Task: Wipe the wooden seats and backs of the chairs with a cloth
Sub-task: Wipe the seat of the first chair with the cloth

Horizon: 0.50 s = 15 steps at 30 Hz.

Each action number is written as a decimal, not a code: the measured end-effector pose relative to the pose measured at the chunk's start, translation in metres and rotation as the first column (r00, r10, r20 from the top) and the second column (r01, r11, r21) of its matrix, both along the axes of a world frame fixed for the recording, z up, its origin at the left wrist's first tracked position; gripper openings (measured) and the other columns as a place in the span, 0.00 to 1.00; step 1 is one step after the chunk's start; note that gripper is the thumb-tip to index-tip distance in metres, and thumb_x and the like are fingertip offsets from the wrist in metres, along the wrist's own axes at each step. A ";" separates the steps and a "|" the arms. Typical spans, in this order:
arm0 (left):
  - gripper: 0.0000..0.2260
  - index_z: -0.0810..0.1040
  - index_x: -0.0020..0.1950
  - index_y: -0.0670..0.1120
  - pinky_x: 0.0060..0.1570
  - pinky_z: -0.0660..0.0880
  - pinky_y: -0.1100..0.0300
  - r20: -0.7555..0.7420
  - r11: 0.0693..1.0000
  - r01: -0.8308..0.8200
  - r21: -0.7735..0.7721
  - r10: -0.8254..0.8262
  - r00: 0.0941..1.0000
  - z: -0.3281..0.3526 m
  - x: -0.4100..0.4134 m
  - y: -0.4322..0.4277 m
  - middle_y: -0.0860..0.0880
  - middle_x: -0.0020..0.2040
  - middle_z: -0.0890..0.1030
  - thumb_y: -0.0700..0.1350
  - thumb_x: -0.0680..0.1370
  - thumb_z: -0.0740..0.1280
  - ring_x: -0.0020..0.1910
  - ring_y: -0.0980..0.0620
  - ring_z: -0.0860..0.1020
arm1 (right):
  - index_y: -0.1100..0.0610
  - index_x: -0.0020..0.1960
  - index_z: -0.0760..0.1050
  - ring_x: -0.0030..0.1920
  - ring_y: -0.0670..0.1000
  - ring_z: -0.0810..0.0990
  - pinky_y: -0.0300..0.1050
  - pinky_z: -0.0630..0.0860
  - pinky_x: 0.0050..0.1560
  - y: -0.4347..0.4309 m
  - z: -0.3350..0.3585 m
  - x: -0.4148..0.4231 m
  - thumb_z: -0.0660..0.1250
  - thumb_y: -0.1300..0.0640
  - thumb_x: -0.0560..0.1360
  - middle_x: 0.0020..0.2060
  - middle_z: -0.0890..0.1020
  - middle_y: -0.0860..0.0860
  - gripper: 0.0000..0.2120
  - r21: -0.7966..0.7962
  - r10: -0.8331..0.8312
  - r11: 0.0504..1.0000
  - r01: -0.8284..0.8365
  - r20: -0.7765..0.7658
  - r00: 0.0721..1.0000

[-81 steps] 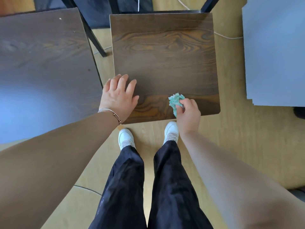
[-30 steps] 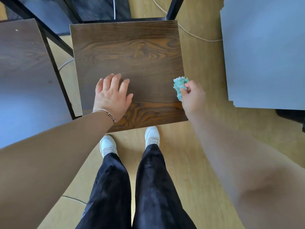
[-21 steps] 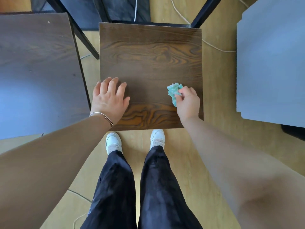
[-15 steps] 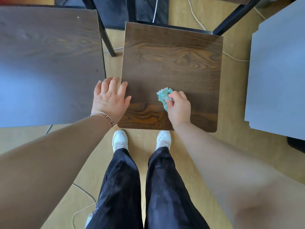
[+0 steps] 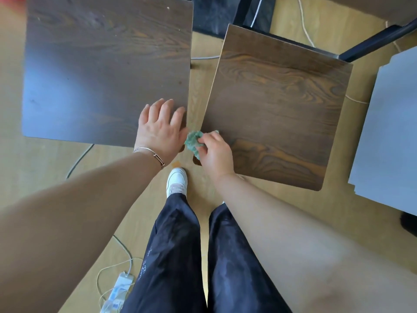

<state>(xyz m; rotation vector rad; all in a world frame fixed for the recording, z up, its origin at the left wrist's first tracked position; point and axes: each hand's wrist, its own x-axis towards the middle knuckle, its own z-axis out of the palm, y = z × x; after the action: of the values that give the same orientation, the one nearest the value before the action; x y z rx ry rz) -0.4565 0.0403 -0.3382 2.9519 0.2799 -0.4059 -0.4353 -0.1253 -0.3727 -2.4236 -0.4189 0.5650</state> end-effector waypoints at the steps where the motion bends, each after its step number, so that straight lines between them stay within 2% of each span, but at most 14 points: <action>1: 0.22 0.68 0.69 0.45 0.70 0.58 0.40 -0.003 1.000 -0.009 -0.002 0.009 1.000 0.001 0.000 0.001 0.41 0.70 0.68 0.55 0.80 0.56 0.71 0.38 0.63 | 0.61 0.50 0.80 0.46 0.58 0.80 0.51 0.79 0.45 -0.001 0.001 0.002 0.70 0.63 0.74 0.48 0.79 0.55 0.05 0.024 -0.022 0.999 0.022 -0.034 0.999; 3: 0.22 0.68 0.70 0.45 0.71 0.58 0.40 -0.004 1.000 -0.014 0.004 0.014 1.000 0.003 0.001 0.003 0.41 0.71 0.67 0.55 0.80 0.57 0.71 0.38 0.62 | 0.60 0.49 0.80 0.44 0.52 0.79 0.49 0.79 0.44 -0.006 0.006 0.009 0.71 0.60 0.75 0.46 0.79 0.51 0.05 0.067 -0.070 0.995 0.076 -0.094 0.993; 8: 0.21 0.66 0.71 0.47 0.71 0.58 0.40 -0.034 0.999 0.022 0.036 -0.021 0.999 0.005 0.018 -0.010 0.42 0.71 0.66 0.55 0.81 0.57 0.72 0.39 0.61 | 0.57 0.52 0.81 0.43 0.48 0.79 0.46 0.81 0.44 -0.048 0.019 0.063 0.70 0.54 0.76 0.44 0.78 0.48 0.08 0.059 -0.283 0.957 0.285 -0.049 0.958; 10: 0.22 0.67 0.71 0.46 0.71 0.58 0.40 -0.034 0.999 0.036 0.022 -0.035 0.999 0.007 0.031 -0.025 0.42 0.71 0.67 0.55 0.80 0.57 0.72 0.39 0.62 | 0.56 0.54 0.81 0.42 0.49 0.81 0.41 0.80 0.43 -0.078 0.018 0.098 0.69 0.52 0.76 0.44 0.78 0.48 0.10 0.022 -0.417 0.908 0.418 -0.033 0.908; 13: 0.22 0.68 0.71 0.46 0.71 0.59 0.41 -0.015 0.997 0.082 -0.004 -0.082 0.996 0.011 0.055 -0.053 0.41 0.71 0.67 0.55 0.80 0.59 0.71 0.38 0.63 | 0.53 0.57 0.80 0.43 0.47 0.83 0.28 0.76 0.34 -0.134 0.017 0.150 0.68 0.49 0.77 0.49 0.81 0.49 0.12 -0.019 -0.621 0.784 0.620 -0.015 0.784; 15: 0.22 0.67 0.72 0.46 0.70 0.60 0.41 -0.007 0.993 0.118 -0.001 -0.118 0.993 0.012 0.073 -0.072 0.41 0.71 0.67 0.55 0.80 0.58 0.70 0.39 0.63 | 0.52 0.57 0.80 0.43 0.46 0.83 0.28 0.76 0.34 -0.170 0.018 0.179 0.68 0.49 0.77 0.50 0.82 0.49 0.11 -0.029 -0.701 0.712 0.702 0.030 0.712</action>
<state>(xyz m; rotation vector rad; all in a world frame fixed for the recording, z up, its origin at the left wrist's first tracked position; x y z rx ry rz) -0.3834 -0.0316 -0.3258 2.9765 0.1059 -0.4316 -0.2561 -0.2955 -0.3542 -2.3750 0.5256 0.2014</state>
